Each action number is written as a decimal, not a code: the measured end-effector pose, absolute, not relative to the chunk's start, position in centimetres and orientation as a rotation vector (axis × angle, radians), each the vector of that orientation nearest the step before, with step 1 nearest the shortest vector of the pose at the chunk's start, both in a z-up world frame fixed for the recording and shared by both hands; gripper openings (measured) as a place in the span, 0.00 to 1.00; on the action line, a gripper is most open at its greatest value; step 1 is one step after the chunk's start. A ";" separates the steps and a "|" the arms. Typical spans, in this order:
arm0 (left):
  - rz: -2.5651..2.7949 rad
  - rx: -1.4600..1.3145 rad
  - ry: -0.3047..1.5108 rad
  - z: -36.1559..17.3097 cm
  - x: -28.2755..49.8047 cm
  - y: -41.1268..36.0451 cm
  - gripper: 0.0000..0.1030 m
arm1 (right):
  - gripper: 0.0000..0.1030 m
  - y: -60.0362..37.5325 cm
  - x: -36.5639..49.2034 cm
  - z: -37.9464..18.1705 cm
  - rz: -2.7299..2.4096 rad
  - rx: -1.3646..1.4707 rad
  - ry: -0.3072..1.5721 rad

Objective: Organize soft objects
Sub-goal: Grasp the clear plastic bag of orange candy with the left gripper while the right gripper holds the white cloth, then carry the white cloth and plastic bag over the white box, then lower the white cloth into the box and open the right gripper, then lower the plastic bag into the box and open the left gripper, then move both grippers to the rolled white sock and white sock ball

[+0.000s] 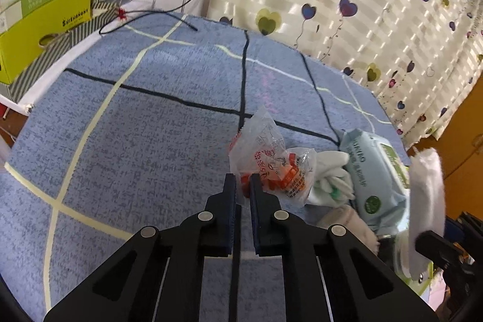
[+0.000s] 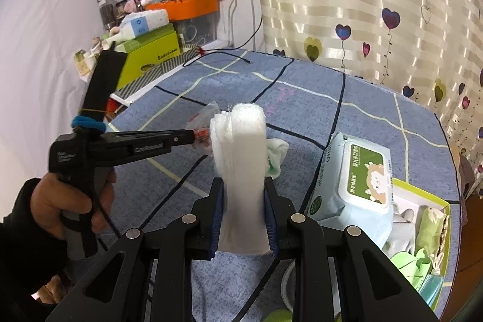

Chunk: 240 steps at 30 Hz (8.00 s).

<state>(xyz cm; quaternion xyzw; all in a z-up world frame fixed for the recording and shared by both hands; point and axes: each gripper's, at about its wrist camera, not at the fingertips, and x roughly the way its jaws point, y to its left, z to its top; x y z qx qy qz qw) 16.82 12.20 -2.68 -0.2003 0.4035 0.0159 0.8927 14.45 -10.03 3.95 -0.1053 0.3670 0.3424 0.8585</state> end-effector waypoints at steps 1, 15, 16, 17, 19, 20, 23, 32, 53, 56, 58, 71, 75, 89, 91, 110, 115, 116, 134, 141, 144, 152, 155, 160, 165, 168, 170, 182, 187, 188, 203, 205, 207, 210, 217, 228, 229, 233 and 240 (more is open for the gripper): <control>0.027 -0.416 0.830 -2.3 16.4 12.0 0.09 | 0.23 -10.2 14.3 4.1 0.719 -0.219 0.767; -0.003 -0.396 0.761 1.2 11.1 8.7 0.09 | 0.23 -13.2 11.0 5.9 0.696 -0.183 0.711; -0.007 -0.395 0.758 1.4 10.9 8.5 0.09 | 0.23 -13.4 10.8 6.0 0.693 -0.179 0.708; -0.012 -0.394 0.753 1.7 10.5 8.2 0.09 | 0.23 -13.8 10.5 6.2 0.688 -0.175 0.705; -0.018 -0.389 0.745 2.0 10.1 7.8 0.09 | 0.23 -14.4 10.1 6.4 0.680 -0.168 0.699; -0.026 -0.387 0.741 2.3 9.8 7.5 0.09 | 0.23 -14.8 9.8 6.5 0.674 -0.162 0.696; -0.044 -0.379 0.729 3.1 9.2 6.7 0.09 | 0.23 -15.9 9.3 6.8 0.658 -0.149 0.688; -0.097 -0.352 0.705 4.7 7.9 3.8 0.09 | 0.23 -19.2 7.9 7.5 0.612 -0.115 0.664; -0.245 -0.272 0.717 6.1 8.3 -4.5 0.09 | 0.23 -27.1 6.9 7.7 0.505 -0.026 0.638; -0.274 -0.262 0.718 6.2 8.4 -5.9 0.09 | 0.23 -28.6 6.9 7.6 0.480 -0.013 0.637; -0.291 -0.256 0.717 6.2 8.4 -6.6 0.09 | 0.23 -29.5 6.9 7.5 0.463 -0.005 0.637; -0.358 -0.232 0.733 6.1 9.0 -9.8 0.09 | 0.23 -34.0 7.5 6.0 0.377 0.040 0.669; -0.369 -0.228 0.739 5.9 9.0 -10.3 0.09 | 0.23 -34.9 7.8 4.7 0.356 0.052 0.701; -0.407 -0.212 0.782 4.5 9.7 -12.0 0.09 | 0.23 -36.2 8.8 -0.7 0.326 0.077 0.828; -0.409 -0.209 0.787 4.3 9.7 -12.4 0.09 | 0.23 -36.3 8.8 -1.4 0.325 0.077 0.843; -0.410 -0.185 0.824 3.4 10.7 -14.3 0.09 | 0.40 -36.7 8.5 -2.1 0.338 0.087 0.864; -0.411 -0.175 0.827 3.2 11.4 -14.9 0.09 | 0.42 -37.0 7.9 -0.6 0.347 0.085 0.818; -0.412 -0.174 0.831 3.1 11.5 -15.1 0.09 | 0.42 -37.1 7.9 -0.5 0.346 0.085 0.816; -0.374 -0.118 0.922 0.0 15.9 -18.3 0.09 | 0.42 -38.6 9.4 -1.0 0.345 0.117 0.815; -0.348 -0.101 0.947 -0.9 17.3 -19.0 0.09 | 0.42 -39.0 10.0 -1.3 0.342 0.125 0.819; -0.357 -0.087 0.973 -1.4 17.7 -19.5 0.09 | 0.42 -39.0 10.0 -1.3 0.342 0.125 0.818; -0.384 -0.102 0.942 -0.4 16.7 -19.0 0.18 | 0.42 -39.1 10.0 -0.8 0.340 0.112 0.802; -0.396 -0.116 0.925 0.1 16.2 -18.6 0.26 | 0.42 -38.8 9.7 -0.3 0.336 0.103 0.795; -0.410 -0.135 0.908 0.9 15.4 -18.2 0.27 | 0.43 -38.4 8.9 0.4 0.326 0.095 0.782; -0.432 -0.145 0.874 2.1 14.1 -17.9 0.27 | 0.44 -38.2 8.1 1.3 0.318 0.090 0.766; -0.441 -0.152 0.850 2.9 13.1 -17.5 0.27 | 0.44 -37.9 7.5 1.9 0.316 0.083 0.752; -0.451 -0.161 0.829 3.5 12.4 -17.1 0.27 | 0.44 -37.7 7.1 2.4 0.316 0.080 0.743; -0.451 -0.229 0.763 5.2 9.3 -13.0 0.27 | 0.44 -34.8 5.2 4.8 0.342 0.049 0.700; -0.434 -0.254 0.747 5.5 8.5 -10.8 0.27 | 0.44 -32.7 5.1 5.3 0.372 0.028 0.694; -0.424 -0.256 0.743 5.5 8.2 -10.4 0.27 | 0.44 -32.1 5.0 5.4 0.380 0.021 0.692; -0.233 -0.363 0.788 2.3 9.1 -1.7 0.27 | 0.44 -26.6 6.4 6.1 0.461 -0.047 0.697; -0.223 -0.384 0.802 1.6 9.4 -1.0 0.27 | 0.44 -25.9 6.7 6.1 0.472 -0.058 0.698; -0.211 -0.410 0.821 0.8 10.1 -0.6 0.28 | 0.44 -25.5 6.9 6.1 0.480 -0.066 0.700; -0.203 -0.467 0.848 -0.4 11.1 0.2 0.47 | 0.44 -25.0 7.3 6.0 0.491 -0.073 0.702; -0.141 -0.545 0.906 -2.6 13.9 0.8 0.48 | 0.44 -24.6 8.3 5.6 0.505 -0.081 0.712; -0.027 -0.567 0.954 -4.4 16.8 0.6 0.48 | 0.44 -24.8 10.1 5.1 0.520 -0.075 0.718; -0.019 -0.566 0.960 -4.5 16.9 0.6 0.48 | 0.44 -24.8 10.2 5.0 0.522 -0.075 0.718; -0.016 -0.566 0.976 -5.1 17.3 0.3 0.53 | 0.44 -24.7 10.6 4.7 0.533 -0.071 0.721; -0.048 -0.552 1.002 -5.7 17.9 -0.7 0.53 | 0.44 -24.8 11.0 4.7 0.538 -0.071 0.721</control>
